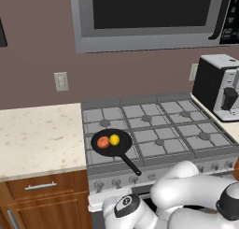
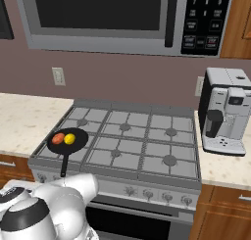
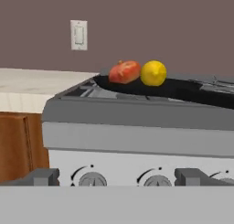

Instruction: Put the squash and lemon in the pan. Then turn on the front left burner and set the heat to medium.

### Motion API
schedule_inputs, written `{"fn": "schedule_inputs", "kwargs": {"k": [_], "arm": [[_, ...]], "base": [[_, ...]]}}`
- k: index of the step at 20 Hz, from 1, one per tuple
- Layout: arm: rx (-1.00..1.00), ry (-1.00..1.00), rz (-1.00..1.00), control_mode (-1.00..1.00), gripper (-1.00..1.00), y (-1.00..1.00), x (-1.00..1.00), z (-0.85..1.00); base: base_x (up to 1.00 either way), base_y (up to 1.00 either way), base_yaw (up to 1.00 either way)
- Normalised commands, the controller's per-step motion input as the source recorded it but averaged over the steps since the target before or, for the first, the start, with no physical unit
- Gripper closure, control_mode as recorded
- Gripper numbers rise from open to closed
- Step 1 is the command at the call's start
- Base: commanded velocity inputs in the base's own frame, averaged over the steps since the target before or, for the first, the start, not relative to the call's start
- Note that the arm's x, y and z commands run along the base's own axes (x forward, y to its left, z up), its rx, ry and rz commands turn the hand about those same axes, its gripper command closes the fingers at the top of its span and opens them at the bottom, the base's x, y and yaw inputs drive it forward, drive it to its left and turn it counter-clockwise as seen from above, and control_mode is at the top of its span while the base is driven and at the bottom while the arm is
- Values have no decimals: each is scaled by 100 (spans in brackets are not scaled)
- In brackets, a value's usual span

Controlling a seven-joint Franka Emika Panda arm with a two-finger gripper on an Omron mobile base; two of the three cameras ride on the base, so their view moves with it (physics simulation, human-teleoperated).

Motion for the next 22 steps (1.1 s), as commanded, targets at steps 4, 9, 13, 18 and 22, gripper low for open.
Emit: {"fn": "schedule_inputs", "kwargs": {"k": [4, 9, 13, 18, 22], "arm": [[0, 0, 0, -100, -100, 0, 9, -38], [0, 0, 0, -100, -100, 0, 14, -23], [0, -4, 4, -100, -100, 12, 13, -19], [0, -6, 5, -100, -100, 13, 9, -12], [0, -5, 1, -100, -100, 0, 6, -18]], "base": [[0, 0, 0], [0, 0, 0], [0, 0, 0], [0, 0, 0], [0, 0, 0]]}}
